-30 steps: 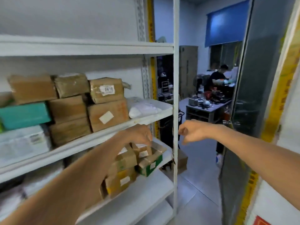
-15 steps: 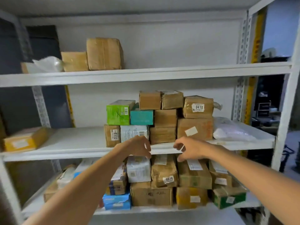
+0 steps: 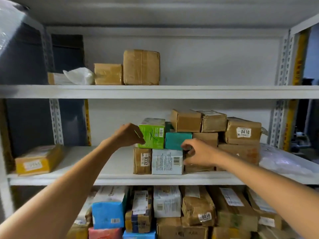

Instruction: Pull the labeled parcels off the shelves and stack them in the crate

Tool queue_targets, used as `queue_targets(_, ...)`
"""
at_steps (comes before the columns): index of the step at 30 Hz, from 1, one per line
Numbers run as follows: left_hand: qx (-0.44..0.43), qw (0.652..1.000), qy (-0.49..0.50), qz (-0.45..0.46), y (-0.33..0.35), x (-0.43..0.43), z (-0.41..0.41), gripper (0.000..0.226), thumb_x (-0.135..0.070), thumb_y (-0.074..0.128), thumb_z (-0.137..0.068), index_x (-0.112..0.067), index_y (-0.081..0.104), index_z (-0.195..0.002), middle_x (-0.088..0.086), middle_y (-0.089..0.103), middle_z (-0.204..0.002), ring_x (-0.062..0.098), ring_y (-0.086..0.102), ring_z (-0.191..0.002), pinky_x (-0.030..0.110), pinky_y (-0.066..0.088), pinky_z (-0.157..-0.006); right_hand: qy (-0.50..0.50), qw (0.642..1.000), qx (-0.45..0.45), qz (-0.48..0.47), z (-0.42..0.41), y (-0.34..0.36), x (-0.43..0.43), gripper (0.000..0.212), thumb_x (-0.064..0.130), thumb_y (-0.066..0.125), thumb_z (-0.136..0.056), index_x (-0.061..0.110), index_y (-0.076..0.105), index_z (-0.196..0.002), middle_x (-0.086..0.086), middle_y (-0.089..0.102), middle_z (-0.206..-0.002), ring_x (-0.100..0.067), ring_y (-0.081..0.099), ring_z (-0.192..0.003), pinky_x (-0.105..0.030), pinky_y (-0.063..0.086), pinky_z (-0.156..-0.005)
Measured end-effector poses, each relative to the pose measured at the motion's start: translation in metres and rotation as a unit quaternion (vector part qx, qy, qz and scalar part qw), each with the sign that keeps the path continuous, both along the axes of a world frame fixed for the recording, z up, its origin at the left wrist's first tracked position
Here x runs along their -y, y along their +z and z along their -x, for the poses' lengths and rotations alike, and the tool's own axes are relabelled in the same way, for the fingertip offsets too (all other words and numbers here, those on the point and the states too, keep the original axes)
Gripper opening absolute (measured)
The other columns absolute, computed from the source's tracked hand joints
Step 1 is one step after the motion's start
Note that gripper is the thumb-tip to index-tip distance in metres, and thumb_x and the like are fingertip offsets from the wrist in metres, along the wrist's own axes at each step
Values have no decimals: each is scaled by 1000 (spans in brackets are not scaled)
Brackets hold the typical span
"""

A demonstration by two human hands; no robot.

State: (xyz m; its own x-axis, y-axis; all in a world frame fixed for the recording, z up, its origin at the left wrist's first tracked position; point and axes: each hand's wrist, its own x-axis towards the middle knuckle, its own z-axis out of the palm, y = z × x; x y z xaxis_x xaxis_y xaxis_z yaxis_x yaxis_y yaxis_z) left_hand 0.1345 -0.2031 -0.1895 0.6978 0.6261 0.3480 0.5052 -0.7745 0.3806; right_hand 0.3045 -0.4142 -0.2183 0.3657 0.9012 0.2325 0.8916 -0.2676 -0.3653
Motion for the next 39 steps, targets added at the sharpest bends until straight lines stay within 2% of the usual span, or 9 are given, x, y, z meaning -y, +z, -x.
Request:
queue_targets(7,54,997,-39,42,-1,-58,-3,48,-26,86,-70,-17,64,-112,2,68,-104,16,62,-84,24,46,-71,-41,994,-27,-98,22,17,-67,66,19,77,-78,19,47,-137,1,51,-136,-15,51,-120,-37,46,-101)
queue_targets(11,85,988,-88,97,-11,-77,-17,63,-23,86,-70,-13,58,-125,6,65,-117,23,65,-100,38,53,-92,-83,984,-57,-147,26,17,-101,63,13,75,-78,16,46,-133,2,55,-121,-18,52,-117,-43,46,-101)
queue_targets(14,95,979,-111,143,-14,-86,-27,65,-21,86,-71,-10,56,-127,8,66,-118,25,64,-105,40,53,-95,-100,978,-86,-160,26,18,-116,54,6,75,-77,16,50,-125,6,54,-100,-12,54,-97,-41,50,-96)
queue_targets(20,187,956,-105,203,-19,-81,-36,38,-21,83,-73,-6,70,-106,8,73,-100,25,68,-93,38,55,-85,-105,967,-141,-187,23,14,-127,43,-6,75,-70,28,57,-89,1,69,-93,-15,67,-90,-39,55,-89)
queue_targets(23,235,942,-94,222,-21,-72,-34,21,-31,84,-71,-17,70,-78,9,74,-90,28,70,-88,47,58,-82,-106,944,-206,-233,26,14,-121,48,-10,75,-72,9,61,-113,2,67,-95,0,57,-75,-11,48,-65)
queue_targets(26,285,925,-67,242,-20,-61,-29,31,-44,80,-73,-16,68,-70,9,74,-82,26,72,-81,45,60,-76,-85,929,-246,-262,26,12,-114,36,-2,74,-78,21,57,-100,11,57,-77,5,51,-64,-4,42,-47)
queue_targets(29,306,906,-50,287,-21,-56,-27,41,-44,81,-72,-7,69,-87,12,73,-89,26,71,-83,39,61,-74,-104,927,-228,-278,35,12,-115,10,20,72,-86,20,63,-89,5,64,-77,-4,61,-70,-17,55,-68)
queue_targets(33,285,876,-76,381,-19,-51,-27,19,-30,74,-83,-13,65,-84,15,70,-104,31,65,-103,41,53,-86,-147,935,-179,-270,33,7,-133,40,46,54,-94,7,56,-103,-3,56,-91,-11,51,-74,-22,37,-60)
queue_targets(39,320,831,-92,445,-20,-44,-22,26,3,64,-84,2,68,-110,19,70,-108,27,65,-91,34,52,-71,-168,912,-193,-322,35,-13,-133,28,32,68,-88,12,49,-94,3,57,-88,-14,56,-78,-27,44,-63)
